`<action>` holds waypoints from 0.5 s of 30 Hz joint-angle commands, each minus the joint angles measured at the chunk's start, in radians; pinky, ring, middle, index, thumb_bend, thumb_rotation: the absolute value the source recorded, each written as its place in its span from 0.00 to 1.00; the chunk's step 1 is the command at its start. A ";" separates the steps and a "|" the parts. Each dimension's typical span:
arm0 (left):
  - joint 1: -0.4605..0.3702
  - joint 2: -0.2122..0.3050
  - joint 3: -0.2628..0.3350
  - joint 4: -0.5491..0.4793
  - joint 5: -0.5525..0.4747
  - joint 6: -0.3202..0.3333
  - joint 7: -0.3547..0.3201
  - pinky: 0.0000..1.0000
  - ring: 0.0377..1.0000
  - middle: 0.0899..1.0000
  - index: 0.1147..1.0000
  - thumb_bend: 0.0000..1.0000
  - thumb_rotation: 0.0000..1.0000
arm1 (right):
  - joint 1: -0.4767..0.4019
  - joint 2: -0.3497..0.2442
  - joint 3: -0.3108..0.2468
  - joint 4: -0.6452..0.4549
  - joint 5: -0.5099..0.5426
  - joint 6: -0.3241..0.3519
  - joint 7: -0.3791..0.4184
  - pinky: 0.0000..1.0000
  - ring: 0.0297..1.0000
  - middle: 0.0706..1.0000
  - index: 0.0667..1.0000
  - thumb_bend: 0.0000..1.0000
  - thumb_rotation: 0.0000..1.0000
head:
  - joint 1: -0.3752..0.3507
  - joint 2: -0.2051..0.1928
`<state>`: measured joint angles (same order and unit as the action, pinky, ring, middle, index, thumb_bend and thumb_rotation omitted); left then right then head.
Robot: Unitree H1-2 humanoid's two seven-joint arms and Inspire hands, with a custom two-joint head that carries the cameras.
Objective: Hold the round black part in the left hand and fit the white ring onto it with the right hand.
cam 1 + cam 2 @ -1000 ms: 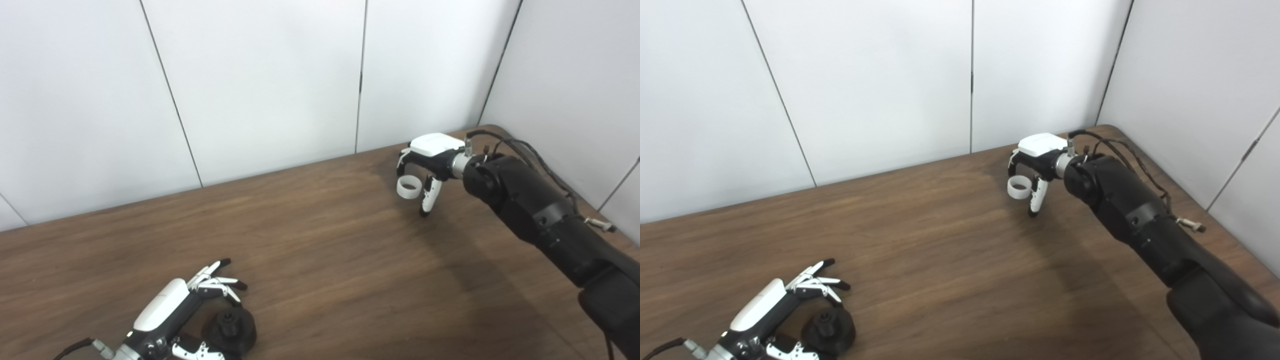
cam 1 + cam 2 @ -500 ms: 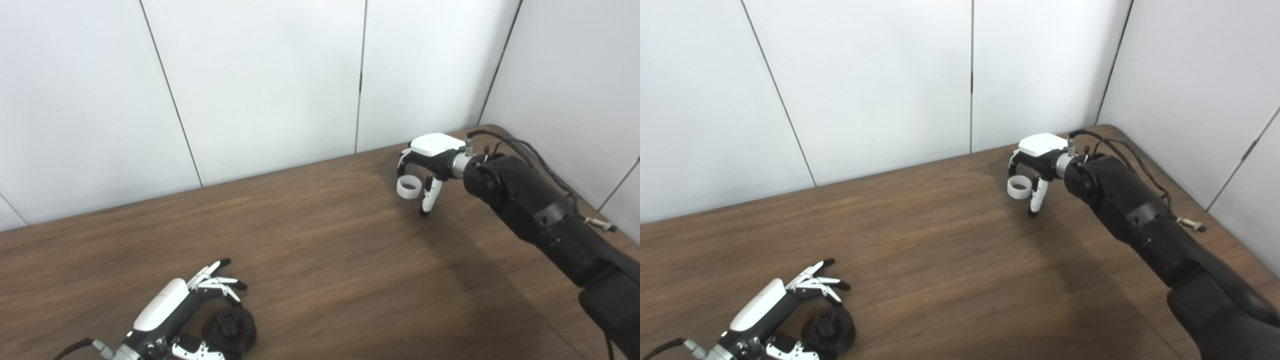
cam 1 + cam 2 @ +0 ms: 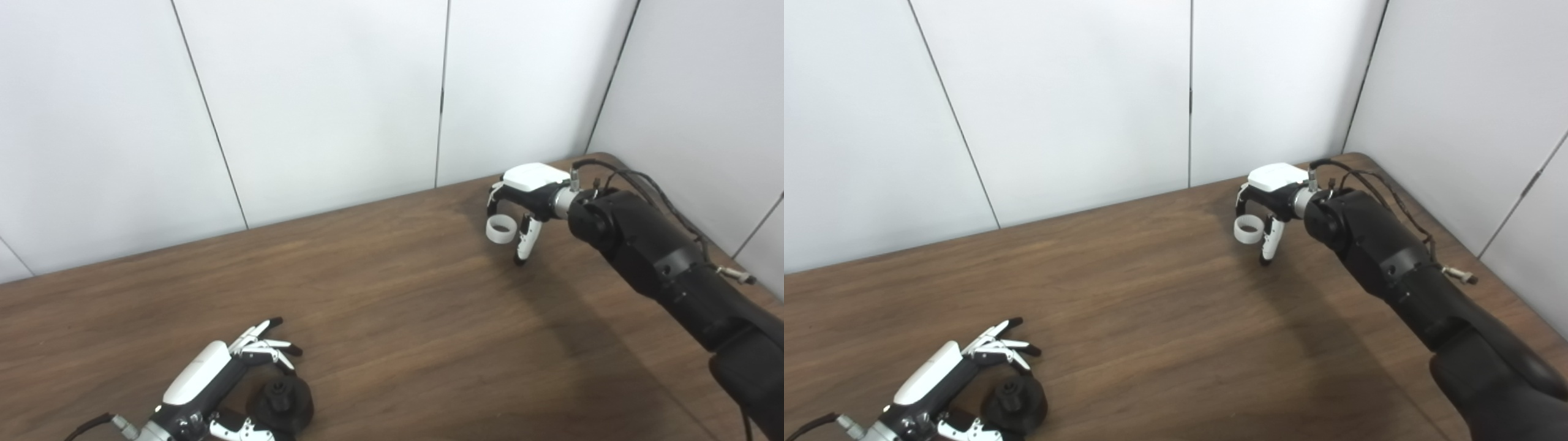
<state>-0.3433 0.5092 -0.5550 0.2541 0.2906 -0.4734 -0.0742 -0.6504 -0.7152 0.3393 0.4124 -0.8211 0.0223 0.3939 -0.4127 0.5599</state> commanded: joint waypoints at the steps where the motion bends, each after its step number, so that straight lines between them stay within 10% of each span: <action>1: -0.005 0.022 0.004 -0.018 0.001 0.004 -0.003 1.00 0.99 0.74 0.41 0.52 0.06 | -0.032 -0.038 -0.015 -0.015 0.002 -0.011 -0.020 0.98 0.99 0.91 0.70 0.87 0.19 | 0.000 0.001; 13: -0.003 0.023 0.006 -0.025 -0.001 0.004 -0.007 1.00 0.99 0.74 0.41 0.52 0.07 | -0.032 -0.029 -0.011 0.003 -0.004 -0.020 -0.050 0.97 0.99 0.90 0.64 0.83 0.18 | -0.012 0.004; 15: -0.003 0.024 0.006 -0.027 -0.003 0.004 -0.007 1.00 0.99 0.74 0.41 0.52 0.06 | -0.033 -0.024 -0.008 0.021 -0.014 -0.036 -0.092 0.98 0.97 0.83 0.48 0.58 0.15 | -0.009 0.009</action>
<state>-0.3391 0.5093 -0.5517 0.2502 0.2863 -0.4733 -0.0780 -0.6503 -0.7145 0.3404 0.4310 -0.8216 0.0005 0.3514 -0.4218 0.5676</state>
